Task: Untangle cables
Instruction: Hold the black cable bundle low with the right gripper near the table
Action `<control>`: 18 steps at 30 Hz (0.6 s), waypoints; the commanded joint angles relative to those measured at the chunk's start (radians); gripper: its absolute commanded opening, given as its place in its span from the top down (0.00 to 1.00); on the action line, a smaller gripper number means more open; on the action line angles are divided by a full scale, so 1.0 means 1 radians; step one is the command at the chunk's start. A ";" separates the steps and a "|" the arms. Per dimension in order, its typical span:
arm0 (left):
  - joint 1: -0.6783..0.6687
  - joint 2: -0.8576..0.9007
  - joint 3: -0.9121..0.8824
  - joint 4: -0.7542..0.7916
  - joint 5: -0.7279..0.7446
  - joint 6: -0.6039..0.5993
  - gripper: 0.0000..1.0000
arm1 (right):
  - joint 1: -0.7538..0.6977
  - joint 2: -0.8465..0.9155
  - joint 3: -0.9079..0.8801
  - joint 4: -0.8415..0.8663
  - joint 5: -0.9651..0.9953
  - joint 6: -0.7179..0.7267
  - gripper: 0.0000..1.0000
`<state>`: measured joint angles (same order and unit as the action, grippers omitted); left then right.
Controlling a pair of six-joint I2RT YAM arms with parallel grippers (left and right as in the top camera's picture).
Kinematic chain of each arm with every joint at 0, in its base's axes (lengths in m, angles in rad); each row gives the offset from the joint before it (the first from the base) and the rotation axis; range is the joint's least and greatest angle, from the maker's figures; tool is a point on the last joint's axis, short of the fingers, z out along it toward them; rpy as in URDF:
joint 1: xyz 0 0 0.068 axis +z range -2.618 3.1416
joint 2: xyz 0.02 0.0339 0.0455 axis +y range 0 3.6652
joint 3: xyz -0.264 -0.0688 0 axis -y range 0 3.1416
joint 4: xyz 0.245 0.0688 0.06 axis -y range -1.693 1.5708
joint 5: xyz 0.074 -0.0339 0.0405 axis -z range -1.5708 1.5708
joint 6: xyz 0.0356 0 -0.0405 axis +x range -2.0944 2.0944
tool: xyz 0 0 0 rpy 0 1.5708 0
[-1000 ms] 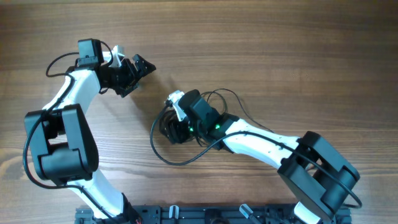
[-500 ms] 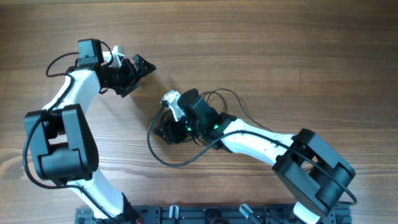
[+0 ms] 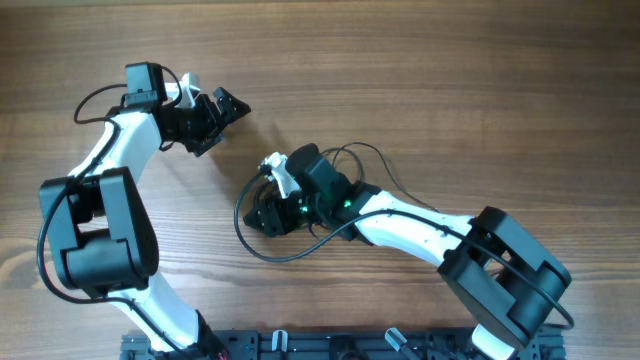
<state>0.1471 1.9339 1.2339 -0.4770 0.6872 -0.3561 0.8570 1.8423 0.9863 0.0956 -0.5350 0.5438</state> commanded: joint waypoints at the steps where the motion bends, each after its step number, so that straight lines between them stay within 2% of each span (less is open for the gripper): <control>1: 0.001 0.008 -0.006 0.003 0.019 0.011 0.00 | 0.004 0.038 0.006 0.002 -0.016 0.034 0.41; 9: 0.001 0.008 -0.006 0.003 0.019 0.011 0.00 | 0.004 0.143 0.006 0.073 -0.095 0.086 0.41; 18: 0.001 0.008 -0.006 0.003 0.019 0.011 0.00 | 0.004 0.152 0.006 0.186 -0.161 0.113 0.36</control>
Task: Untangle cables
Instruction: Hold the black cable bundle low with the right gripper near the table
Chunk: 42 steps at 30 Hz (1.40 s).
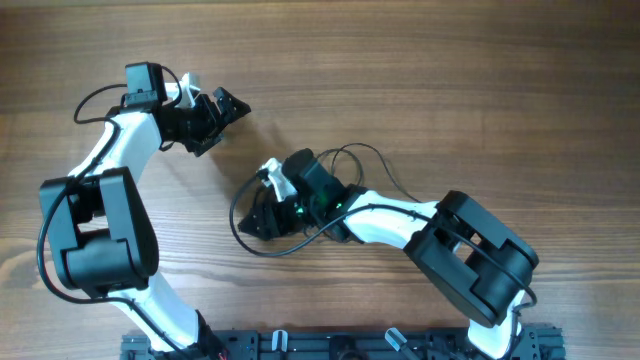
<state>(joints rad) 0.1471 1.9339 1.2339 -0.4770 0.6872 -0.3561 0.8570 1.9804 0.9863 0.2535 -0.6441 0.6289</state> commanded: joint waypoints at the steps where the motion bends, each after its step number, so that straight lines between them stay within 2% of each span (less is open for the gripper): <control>1: 0.001 0.008 -0.006 0.003 0.019 0.011 0.00 | 0.004 0.014 0.006 0.032 -0.040 0.035 0.36; 20: 0.001 0.008 -0.006 0.003 0.019 0.011 0.00 | 0.048 0.030 0.006 -0.031 0.133 0.080 0.38; 22: 0.001 0.008 -0.006 0.003 0.019 0.011 0.00 | 0.056 0.030 0.006 -0.028 0.145 0.081 0.43; 24: 0.001 0.008 -0.006 0.003 0.019 0.011 0.00 | 0.055 0.030 0.006 -0.028 0.154 0.089 0.55; 26: 0.001 0.008 -0.006 0.003 0.019 0.011 0.00 | 0.054 0.030 0.006 -0.029 0.166 0.124 0.59; 32: 0.001 0.008 -0.006 0.003 0.019 0.011 0.00 | 0.051 0.000 0.010 0.000 0.097 0.129 0.95; 42: 0.001 0.008 -0.006 0.003 0.019 0.008 0.00 | -0.015 -0.179 0.010 -0.042 0.097 0.052 0.95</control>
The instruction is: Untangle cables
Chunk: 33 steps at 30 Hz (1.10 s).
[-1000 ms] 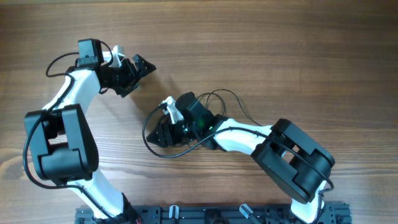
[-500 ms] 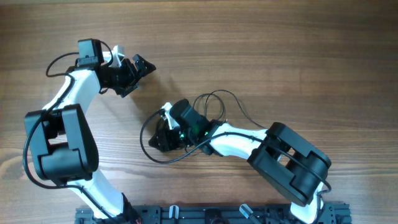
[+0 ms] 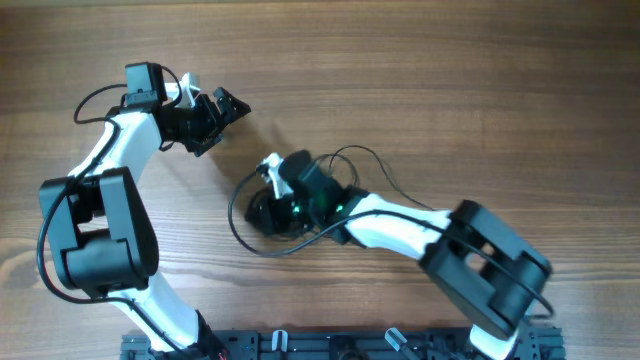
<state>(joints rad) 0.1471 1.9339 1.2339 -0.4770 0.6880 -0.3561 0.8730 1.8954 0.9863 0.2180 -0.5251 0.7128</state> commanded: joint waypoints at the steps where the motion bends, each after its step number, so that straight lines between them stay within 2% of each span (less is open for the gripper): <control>1: 0.001 0.008 -0.006 0.003 0.019 0.008 0.00 | -0.043 -0.112 0.010 -0.006 -0.023 -0.032 0.95; 11: 0.001 0.008 -0.006 0.003 0.020 0.008 0.00 | -0.171 -0.311 0.010 -0.014 -0.086 -0.021 0.95; 18: 0.001 0.008 -0.006 0.013 0.114 0.026 0.00 | -0.227 -0.422 0.010 -0.021 -0.082 -0.033 0.95; 26: 0.001 0.008 -0.006 0.052 0.527 0.309 0.00 | -0.311 -0.547 0.011 -0.007 -0.074 -0.061 0.95; 29: 0.001 0.008 -0.006 0.051 0.585 0.351 0.00 | -0.326 -0.590 0.011 0.026 -0.074 -0.087 0.95; 33: 0.001 0.008 -0.006 0.052 0.586 0.352 0.00 | -0.332 -0.657 0.011 0.135 -0.050 -0.111 0.96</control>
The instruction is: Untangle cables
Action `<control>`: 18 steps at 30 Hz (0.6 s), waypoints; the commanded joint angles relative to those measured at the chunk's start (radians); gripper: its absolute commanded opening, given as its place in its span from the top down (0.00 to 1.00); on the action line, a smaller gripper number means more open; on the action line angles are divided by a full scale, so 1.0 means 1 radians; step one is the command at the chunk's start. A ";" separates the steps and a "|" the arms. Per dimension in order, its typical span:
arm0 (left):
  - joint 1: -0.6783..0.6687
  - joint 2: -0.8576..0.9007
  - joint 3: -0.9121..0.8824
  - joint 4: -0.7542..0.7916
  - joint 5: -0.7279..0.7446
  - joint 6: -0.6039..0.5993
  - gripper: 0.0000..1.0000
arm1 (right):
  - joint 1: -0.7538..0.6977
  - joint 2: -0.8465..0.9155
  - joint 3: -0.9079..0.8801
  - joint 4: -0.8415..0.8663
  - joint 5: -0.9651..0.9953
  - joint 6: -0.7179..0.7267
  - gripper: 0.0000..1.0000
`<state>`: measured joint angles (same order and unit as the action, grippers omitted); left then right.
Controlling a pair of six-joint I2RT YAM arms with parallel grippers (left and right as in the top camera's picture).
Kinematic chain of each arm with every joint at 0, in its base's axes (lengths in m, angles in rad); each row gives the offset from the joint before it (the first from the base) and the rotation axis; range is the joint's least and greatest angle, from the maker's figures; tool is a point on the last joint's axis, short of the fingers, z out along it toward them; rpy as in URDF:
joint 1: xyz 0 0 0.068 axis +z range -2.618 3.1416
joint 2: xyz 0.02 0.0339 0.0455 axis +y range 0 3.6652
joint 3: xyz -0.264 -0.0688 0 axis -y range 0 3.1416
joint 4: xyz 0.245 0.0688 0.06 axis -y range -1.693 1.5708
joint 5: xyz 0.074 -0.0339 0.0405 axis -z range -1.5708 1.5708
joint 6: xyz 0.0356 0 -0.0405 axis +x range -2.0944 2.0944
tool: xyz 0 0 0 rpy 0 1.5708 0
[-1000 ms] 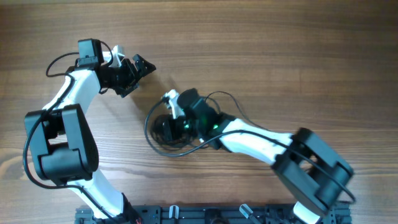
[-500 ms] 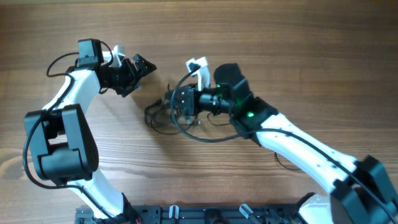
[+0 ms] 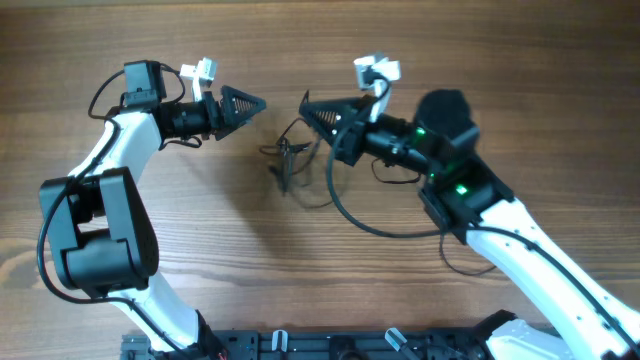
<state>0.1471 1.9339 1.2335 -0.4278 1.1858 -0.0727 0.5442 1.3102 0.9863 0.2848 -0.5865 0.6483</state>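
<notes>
A thin black cable [image 3: 287, 163] lies knotted in a small tangle at the table's middle. From there it runs in a wide loop [image 3: 372, 228] down and to the right. My right gripper [image 3: 308, 106] is raised above the table and points left. It looks shut on a strand that rises to it from the tangle. My left gripper [image 3: 258, 103] points right, a short way left of the right one and above the tangle. Its fingers show edge-on as one wedge, so the gap between them is hidden. Nothing hangs from it.
The bare wooden table [image 3: 480, 60] stretches all around. My right arm [image 3: 500, 215] crosses the lower right over part of the cable loop. A black rail [image 3: 330, 345] runs along the front edge.
My right gripper was low over the cable at the table's middle; now it is higher, farther back and to the right, with a strand in it. The left gripper has turned toward it.
My right gripper sat down on the coiled cable at the table's middle through all three earlier moments, shifting only slightly, while the left gripper hung still at the back left. Now the cable is pulled up and stretched out, and both grippers face each other over the tangle.
</notes>
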 commanded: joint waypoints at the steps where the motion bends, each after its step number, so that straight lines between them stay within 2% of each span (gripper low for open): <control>1: 0.001 0.008 -0.006 0.003 0.089 0.069 0.00 | -0.003 -0.085 0.011 0.098 0.024 -0.047 0.95; 10: 0.001 0.008 -0.006 0.002 0.077 0.069 0.00 | -0.003 -0.143 0.012 0.321 0.089 -0.043 0.96; 18: 0.001 0.008 -0.006 0.002 0.051 0.065 0.00 | -0.003 -0.138 0.012 0.304 0.055 -0.055 0.95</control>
<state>0.1471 1.9339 1.2335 -0.4282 1.2392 -0.0296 0.5434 1.1740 0.9863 0.5980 -0.5228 0.6216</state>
